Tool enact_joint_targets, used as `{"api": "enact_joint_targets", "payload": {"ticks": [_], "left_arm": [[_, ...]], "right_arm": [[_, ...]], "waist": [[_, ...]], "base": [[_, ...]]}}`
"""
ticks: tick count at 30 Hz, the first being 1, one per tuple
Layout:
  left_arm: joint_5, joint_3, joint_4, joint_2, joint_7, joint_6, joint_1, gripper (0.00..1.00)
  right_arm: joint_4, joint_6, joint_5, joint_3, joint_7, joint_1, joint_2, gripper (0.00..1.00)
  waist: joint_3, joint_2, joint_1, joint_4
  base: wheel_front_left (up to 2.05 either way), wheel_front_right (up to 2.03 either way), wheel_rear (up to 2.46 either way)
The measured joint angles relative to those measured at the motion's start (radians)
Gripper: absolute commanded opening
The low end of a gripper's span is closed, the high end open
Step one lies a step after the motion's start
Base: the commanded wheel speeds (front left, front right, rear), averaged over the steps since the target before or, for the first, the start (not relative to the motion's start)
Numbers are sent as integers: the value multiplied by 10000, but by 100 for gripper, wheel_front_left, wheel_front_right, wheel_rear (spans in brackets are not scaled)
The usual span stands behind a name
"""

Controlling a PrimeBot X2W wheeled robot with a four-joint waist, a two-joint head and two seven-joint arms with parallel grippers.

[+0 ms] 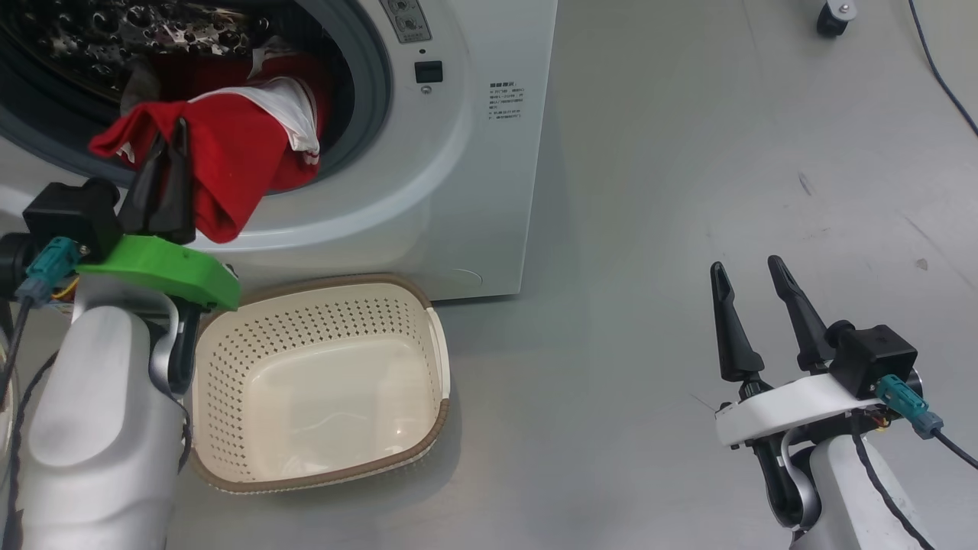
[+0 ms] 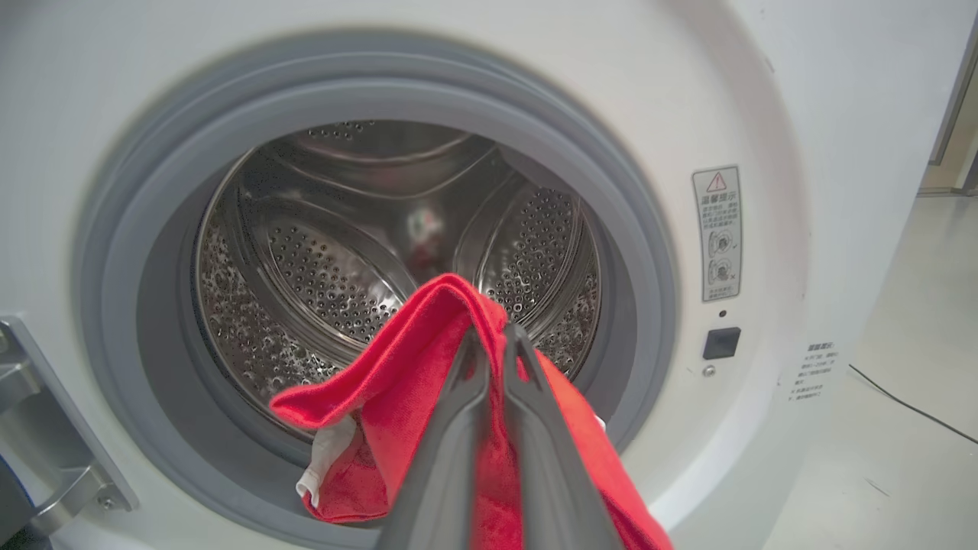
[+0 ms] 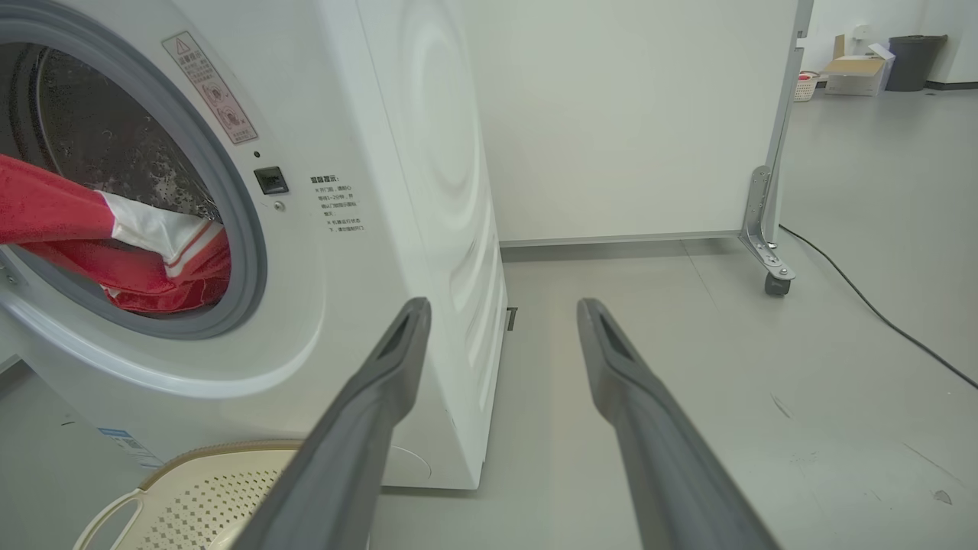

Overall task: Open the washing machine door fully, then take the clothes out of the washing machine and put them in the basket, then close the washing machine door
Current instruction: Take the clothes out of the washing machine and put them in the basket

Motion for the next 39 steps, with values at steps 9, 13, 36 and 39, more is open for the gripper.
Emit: {"api": "enact_joint_targets", "payload": {"ticks": [9, 13, 36, 39], "left_arm": [[88, 330, -2288, -27, -25, 0, 239, 0], [460, 382, -3126, -31, -27, 4, 426, 0], [564, -174, -4265, -157, 825, 19, 2356, 0], [554, -278, -4008, -144, 1112, 19, 2578, 0]], "right_arm": [[-2, 0, 2, 0, 2, 20, -23, 100], [-4, 0, 2, 0, 2, 42, -25, 100], [-123, 0, 31, 176, 0, 183, -21, 100], [-138, 0, 31, 188, 0, 172, -21, 100]], "waist": [[-137, 0, 0, 52], [-191, 0, 0, 74], [176, 0, 0, -1], [332, 0, 0, -56]], "base": [[0, 0, 0], [0, 0, 0], [0, 0, 0], [0, 0, 0]]}}
